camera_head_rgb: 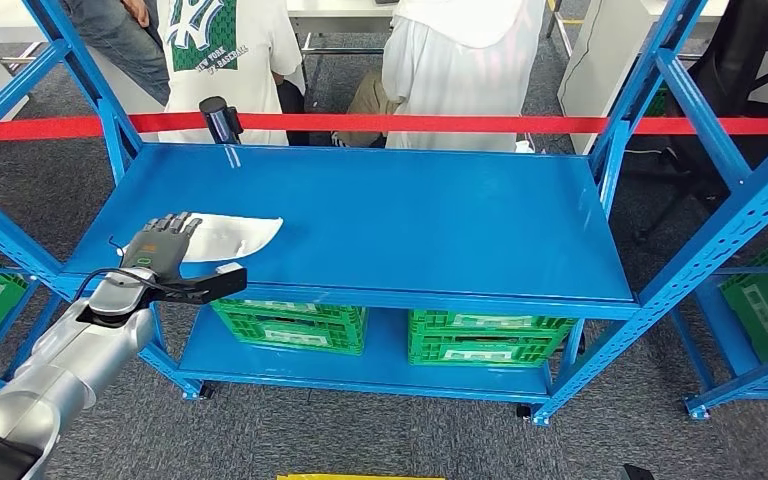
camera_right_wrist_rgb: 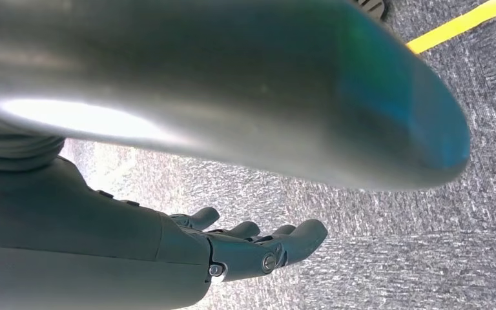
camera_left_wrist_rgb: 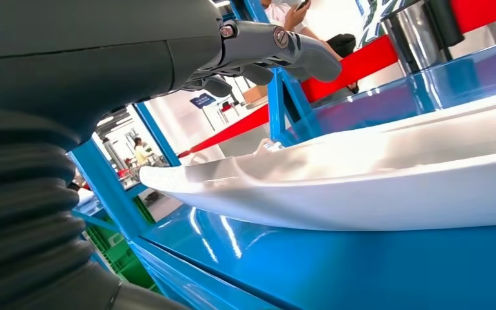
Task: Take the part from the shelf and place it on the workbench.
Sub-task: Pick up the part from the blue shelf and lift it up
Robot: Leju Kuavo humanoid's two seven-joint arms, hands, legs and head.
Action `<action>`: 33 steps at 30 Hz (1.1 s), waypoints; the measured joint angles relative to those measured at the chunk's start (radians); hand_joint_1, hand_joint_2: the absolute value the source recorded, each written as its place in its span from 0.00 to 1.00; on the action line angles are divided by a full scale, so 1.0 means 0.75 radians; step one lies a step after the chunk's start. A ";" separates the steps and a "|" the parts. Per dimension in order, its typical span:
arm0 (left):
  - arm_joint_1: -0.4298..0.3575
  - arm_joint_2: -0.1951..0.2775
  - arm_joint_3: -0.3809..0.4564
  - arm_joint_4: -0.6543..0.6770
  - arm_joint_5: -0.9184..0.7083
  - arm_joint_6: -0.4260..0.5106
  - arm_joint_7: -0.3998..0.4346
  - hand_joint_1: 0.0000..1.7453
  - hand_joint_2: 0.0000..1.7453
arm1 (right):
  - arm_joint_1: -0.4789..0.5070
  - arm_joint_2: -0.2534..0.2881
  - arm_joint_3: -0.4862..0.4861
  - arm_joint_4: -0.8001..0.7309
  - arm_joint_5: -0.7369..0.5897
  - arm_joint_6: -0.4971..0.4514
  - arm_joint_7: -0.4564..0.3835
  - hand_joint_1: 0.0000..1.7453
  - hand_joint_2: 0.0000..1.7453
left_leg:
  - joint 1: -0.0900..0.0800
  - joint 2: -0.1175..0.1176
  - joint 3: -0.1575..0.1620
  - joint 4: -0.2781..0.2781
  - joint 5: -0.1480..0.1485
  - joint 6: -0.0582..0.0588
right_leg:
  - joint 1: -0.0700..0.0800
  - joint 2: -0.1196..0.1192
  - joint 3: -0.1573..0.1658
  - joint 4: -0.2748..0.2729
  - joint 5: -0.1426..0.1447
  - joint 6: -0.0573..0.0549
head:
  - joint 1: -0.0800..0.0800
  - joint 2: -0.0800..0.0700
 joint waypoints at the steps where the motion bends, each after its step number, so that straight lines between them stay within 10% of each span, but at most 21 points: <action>1: 0.000 -0.002 0.000 0.000 0.000 0.001 0.000 0.00 1.00 | 0.000 0.000 0.000 0.000 0.000 0.000 -0.001 0.00 0.00 | 0.000 0.000 0.000 0.000 0.000 0.000 | 0.000 0.000 0.000 0.000 0.000 0.000 | 0.000 0.000; 20: 0.028 -0.022 0.000 0.000 0.014 0.048 0.019 0.02 1.00 | -0.002 -0.003 -0.002 -0.001 0.012 0.002 -0.005 0.00 0.00 | 0.000 0.000 0.000 0.000 0.000 0.000 | 0.000 0.000 0.000 0.000 0.000 0.000 | 0.000 0.000; 23: 0.030 -0.025 0.000 0.000 0.014 0.047 0.019 0.25 1.00 | -0.002 -0.003 -0.002 -0.001 0.012 0.002 -0.005 0.00 0.00 | 0.000 0.000 0.000 0.000 0.000 0.000 | 0.000 0.000 0.000 0.000 0.000 0.000 | 0.000 0.000; 27: 0.031 -0.029 0.000 0.001 0.014 0.046 0.020 0.98 1.00 | -0.002 -0.003 -0.002 0.000 0.012 0.002 -0.005 0.00 0.00 | 0.000 0.000 0.000 0.000 0.000 0.000 | 0.000 0.000 0.000 0.000 0.000 0.000 | 0.000 0.000; 33: 0.033 -0.035 0.000 0.001 0.016 0.046 0.019 1.00 1.00 | -0.002 -0.003 -0.002 -0.001 0.012 -0.001 -0.005 0.00 0.00 | 0.000 0.000 0.000 0.000 0.000 0.000 | 0.000 0.000 0.000 0.000 0.000 0.000 | 0.000 0.000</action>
